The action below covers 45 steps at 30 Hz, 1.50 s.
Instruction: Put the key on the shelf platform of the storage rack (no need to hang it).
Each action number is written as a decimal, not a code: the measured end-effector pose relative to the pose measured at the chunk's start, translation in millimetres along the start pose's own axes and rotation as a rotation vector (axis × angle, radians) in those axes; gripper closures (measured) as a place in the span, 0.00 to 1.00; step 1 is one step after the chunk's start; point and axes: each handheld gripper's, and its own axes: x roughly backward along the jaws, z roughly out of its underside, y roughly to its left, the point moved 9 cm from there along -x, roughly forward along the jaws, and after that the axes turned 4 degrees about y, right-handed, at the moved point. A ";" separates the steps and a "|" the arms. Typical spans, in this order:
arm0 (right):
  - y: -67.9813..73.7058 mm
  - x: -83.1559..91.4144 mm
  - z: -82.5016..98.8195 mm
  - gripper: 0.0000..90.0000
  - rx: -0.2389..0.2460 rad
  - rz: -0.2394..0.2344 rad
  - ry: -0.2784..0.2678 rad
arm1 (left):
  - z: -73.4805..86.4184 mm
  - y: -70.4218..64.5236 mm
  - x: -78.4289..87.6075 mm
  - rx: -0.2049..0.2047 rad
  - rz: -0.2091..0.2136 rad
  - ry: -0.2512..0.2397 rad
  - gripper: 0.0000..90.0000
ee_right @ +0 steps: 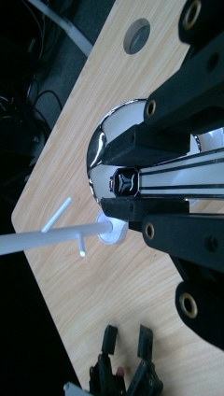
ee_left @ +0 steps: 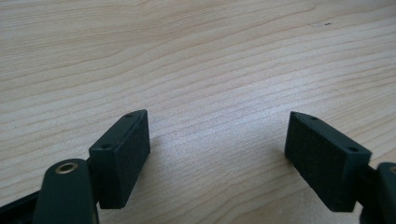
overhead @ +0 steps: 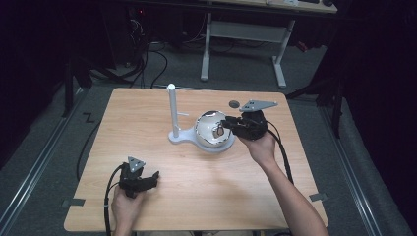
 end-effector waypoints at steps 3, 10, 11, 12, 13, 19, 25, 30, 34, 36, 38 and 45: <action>-1.2 -5.3 0.8 0.83 -0.004 0.003 0.005 | 0.0 0.0 0.0 0.000 0.000 0.000 0.25; -4.9 -17.1 4.5 0.83 -0.008 0.019 0.032 | 0.0 0.0 0.1 0.001 0.002 0.001 0.25; -6.7 -20.8 6.4 0.83 -0.014 0.020 0.041 | 0.0 0.0 0.1 0.001 0.002 0.000 0.25; -7.5 -22.7 7.3 0.83 -0.018 0.020 0.046 | 0.0 0.0 0.1 0.001 0.002 0.000 0.25; -7.5 -22.7 7.3 0.83 -0.018 0.020 0.046 | 0.0 0.0 0.1 0.001 0.002 0.000 0.25; -10.6 -35.2 13.4 0.83 -0.040 0.019 0.080 | 0.0 0.0 0.0 0.000 -0.001 0.000 0.25; -11.4 -43.8 16.0 0.83 -0.049 0.022 0.099 | 0.0 0.2 0.2 0.003 0.004 0.000 0.25; -14.8 -53.0 19.3 0.83 -0.084 0.018 0.115 | 0.0 0.4 0.2 0.005 0.004 -0.001 0.25; -18.0 -58.4 20.5 0.83 -0.104 0.023 0.117 | 0.0 0.5 0.3 0.006 0.006 -0.002 0.25; -19.6 -59.9 20.5 0.83 -0.107 0.029 0.116 | 0.0 0.5 0.3 0.006 0.006 -0.002 0.25; -20.4 -60.8 20.4 0.83 -0.112 0.031 0.114 | -0.1 0.5 0.3 0.006 0.006 -0.002 0.25; -29.7 -70.5 25.6 0.83 -0.134 0.057 0.124 | -0.3 1.0 0.3 0.012 0.009 -0.005 0.26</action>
